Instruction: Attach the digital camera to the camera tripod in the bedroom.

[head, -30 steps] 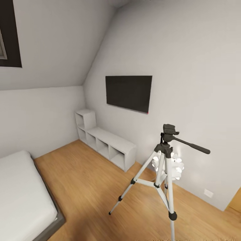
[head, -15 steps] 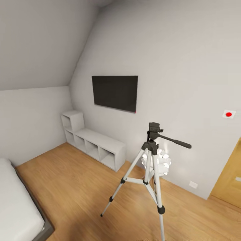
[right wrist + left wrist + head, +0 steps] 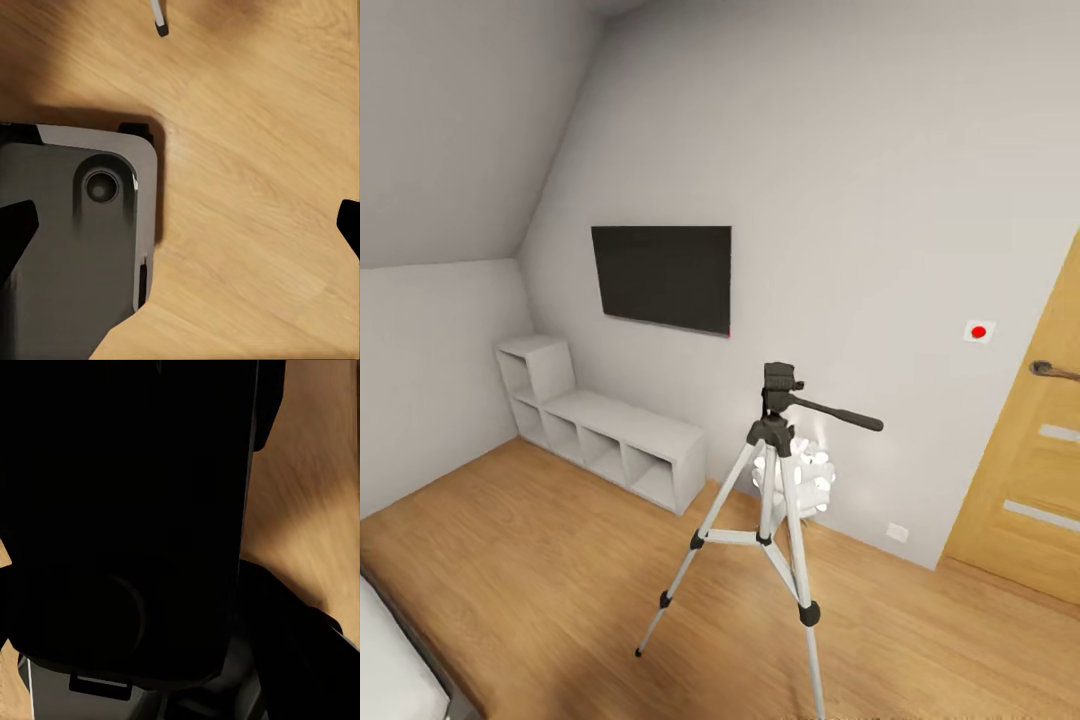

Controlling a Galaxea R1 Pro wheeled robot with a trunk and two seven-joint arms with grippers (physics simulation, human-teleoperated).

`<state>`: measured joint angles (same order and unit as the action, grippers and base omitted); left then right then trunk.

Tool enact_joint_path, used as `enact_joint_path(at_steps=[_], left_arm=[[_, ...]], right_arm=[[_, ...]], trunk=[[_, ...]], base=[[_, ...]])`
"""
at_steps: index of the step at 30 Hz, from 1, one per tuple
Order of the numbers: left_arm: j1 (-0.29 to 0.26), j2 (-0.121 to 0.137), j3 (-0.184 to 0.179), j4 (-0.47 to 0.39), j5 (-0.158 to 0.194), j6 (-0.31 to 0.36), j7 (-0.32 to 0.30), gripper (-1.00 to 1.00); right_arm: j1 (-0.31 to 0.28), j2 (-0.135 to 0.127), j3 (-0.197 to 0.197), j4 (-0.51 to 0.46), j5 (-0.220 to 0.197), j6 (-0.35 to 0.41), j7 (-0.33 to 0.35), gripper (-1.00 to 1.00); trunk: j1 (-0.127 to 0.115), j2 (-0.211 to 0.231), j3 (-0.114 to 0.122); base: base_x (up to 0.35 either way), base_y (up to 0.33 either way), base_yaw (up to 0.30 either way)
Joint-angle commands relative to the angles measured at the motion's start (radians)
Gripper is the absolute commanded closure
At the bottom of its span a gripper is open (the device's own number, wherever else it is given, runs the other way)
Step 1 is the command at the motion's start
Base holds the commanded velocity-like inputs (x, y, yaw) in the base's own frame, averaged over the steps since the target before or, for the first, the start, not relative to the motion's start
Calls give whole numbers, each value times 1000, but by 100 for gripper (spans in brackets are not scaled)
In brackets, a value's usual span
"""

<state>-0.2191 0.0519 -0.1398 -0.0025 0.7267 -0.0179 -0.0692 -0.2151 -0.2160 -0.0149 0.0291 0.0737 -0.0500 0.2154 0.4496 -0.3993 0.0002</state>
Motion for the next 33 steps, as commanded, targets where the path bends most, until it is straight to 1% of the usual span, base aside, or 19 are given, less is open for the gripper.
enact_joint_path(at_steps=[1,7,13,21,33], left_arm=[[0,1,-9,1,10,-2,-6,100],[0,1,-9,1,9,-2,-6,100],[0,0,-9,1,6,-2,-7,100],[0,0,-9,1,4,-2,-7,100],[0,0,-9,1,2,-3,-7,100]], right_arm=[[-1,0,-2,3,8,-5,2,-100],[-1,0,-1,3,10,-5,2,-100],[-1,-1,0,3,13,-3,2,-100],[-1,-4,1,3,14,-3,3,-100],[-1,-6,1,3,14,-4,2,-100]], trunk=[[0,-1,0],[0,-1,0],[0,-1,0],[0,-1,0],[0,-1,0]], base=[[0,0,-243],[0,0,-222],[36,16,-75],[241,175,-6],[262,243,-1]])
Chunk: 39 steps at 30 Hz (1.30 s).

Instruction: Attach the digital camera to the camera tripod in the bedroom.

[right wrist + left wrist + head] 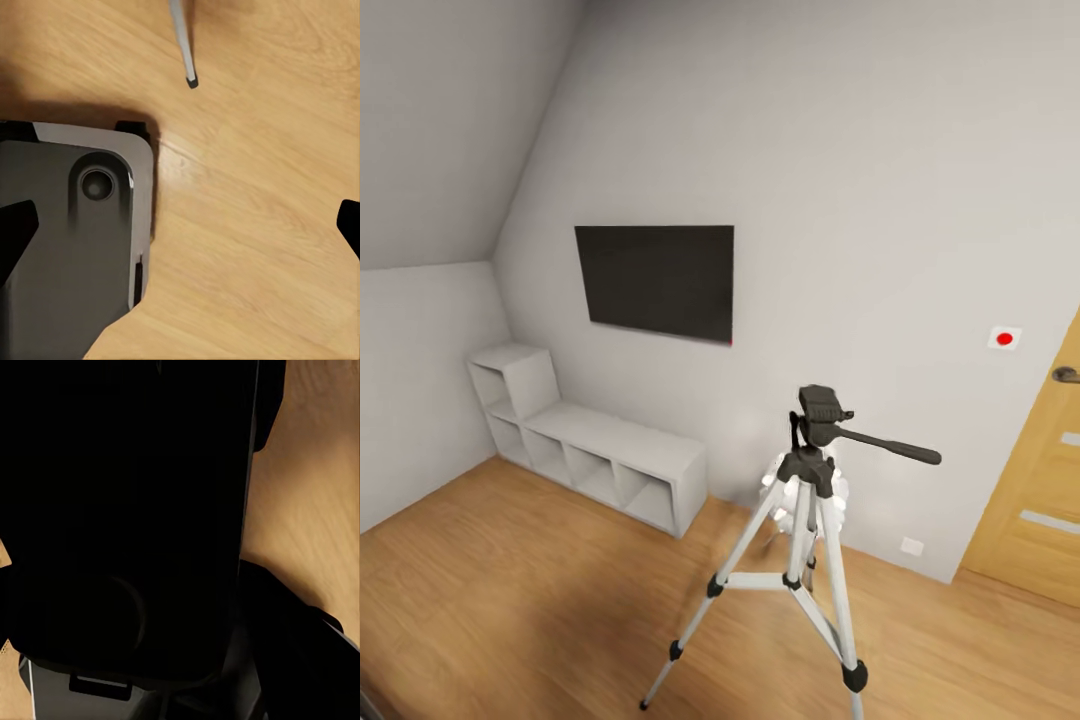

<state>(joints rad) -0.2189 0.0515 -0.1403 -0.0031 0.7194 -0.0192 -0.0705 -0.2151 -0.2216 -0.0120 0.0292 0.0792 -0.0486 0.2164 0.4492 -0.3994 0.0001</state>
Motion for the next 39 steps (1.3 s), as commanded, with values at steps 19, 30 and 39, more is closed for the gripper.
enact_joint_path(at_steps=[19,30,39], left_arm=[[0,-1,-8,2,9,-1,-6,100],[0,-1,-8,3,9,-1,-6,100],[0,-1,-8,3,9,-1,-6,100]], right_arm=[[-1,4,-2,3,7,-8,1,-100],[-1,6,-3,3,6,-7,0,-100],[-1,7,-3,3,5,-7,1,-100]], trunk=[[1,-1,0],[1,-1,0],[1,-1,0]], base=[[109,119,0],[1,1,-110],[0,0,-236]])
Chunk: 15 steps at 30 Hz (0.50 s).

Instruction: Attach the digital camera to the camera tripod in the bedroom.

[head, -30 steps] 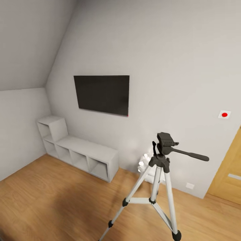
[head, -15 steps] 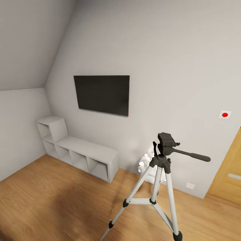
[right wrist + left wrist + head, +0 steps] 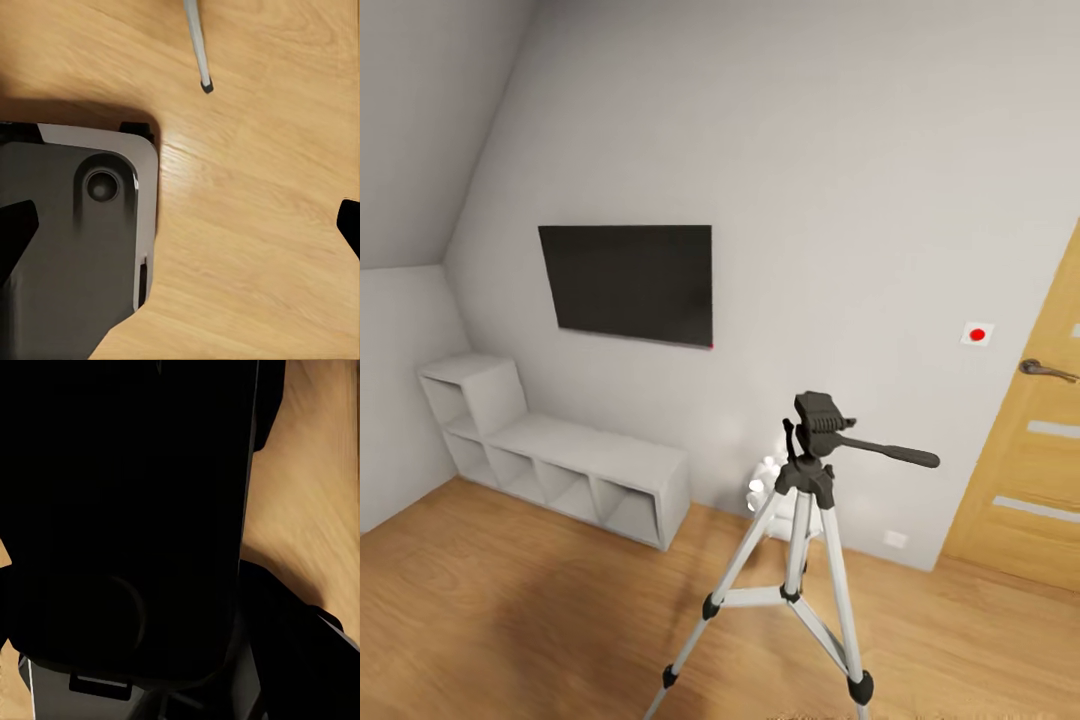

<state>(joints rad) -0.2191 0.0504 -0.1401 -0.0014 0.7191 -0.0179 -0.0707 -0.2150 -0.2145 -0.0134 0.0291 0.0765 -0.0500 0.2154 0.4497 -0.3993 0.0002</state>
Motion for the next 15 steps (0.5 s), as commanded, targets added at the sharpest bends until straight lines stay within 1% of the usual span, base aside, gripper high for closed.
enact_joint_path(at_steps=[1,11,15], left_arm=[[0,0,-9,1,10,-2,-6,100],[0,0,-9,1,10,-2,-6,100],[0,0,-9,1,10,-3,-6,100]], right_arm=[[-1,0,-2,3,8,-5,2,-100],[-1,-1,-2,3,8,-5,2,-100],[-1,-2,-2,3,8,-5,2,-100]], trunk=[[0,-1,0],[0,-1,0],[0,-1,0]], base=[[0,0,-247],[0,0,-249],[0,0,-168]])
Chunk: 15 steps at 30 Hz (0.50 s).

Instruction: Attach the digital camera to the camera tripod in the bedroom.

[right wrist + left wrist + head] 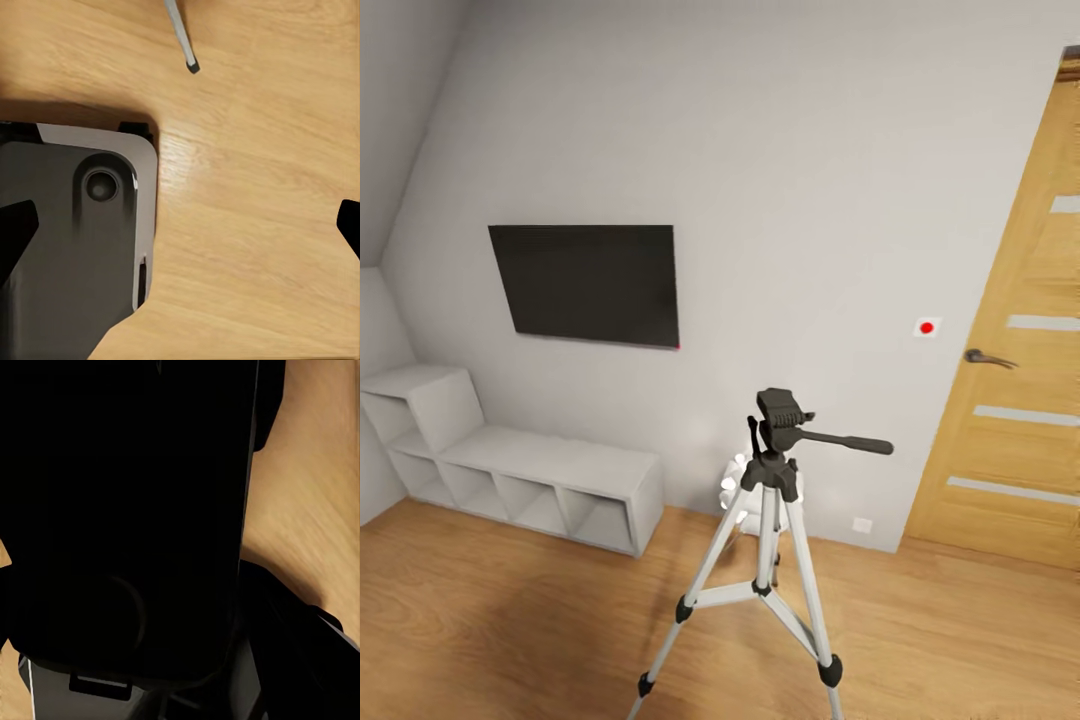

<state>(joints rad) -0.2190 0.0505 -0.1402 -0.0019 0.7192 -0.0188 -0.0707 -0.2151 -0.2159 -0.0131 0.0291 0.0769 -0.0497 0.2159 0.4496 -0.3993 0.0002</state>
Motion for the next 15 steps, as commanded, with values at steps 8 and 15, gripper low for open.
enact_joint_path(at_steps=[8,15], left_arm=[[0,-1,-9,1,9,-3,-6,100],[0,-1,-9,2,9,-2,-5,100]], right_arm=[[-1,-4,-1,3,9,-4,2,-100],[-1,-5,-1,3,10,-4,2,-100]], trunk=[[0,-1,0],[0,-1,0]], base=[[0,0,-41],[0,0,-5]])
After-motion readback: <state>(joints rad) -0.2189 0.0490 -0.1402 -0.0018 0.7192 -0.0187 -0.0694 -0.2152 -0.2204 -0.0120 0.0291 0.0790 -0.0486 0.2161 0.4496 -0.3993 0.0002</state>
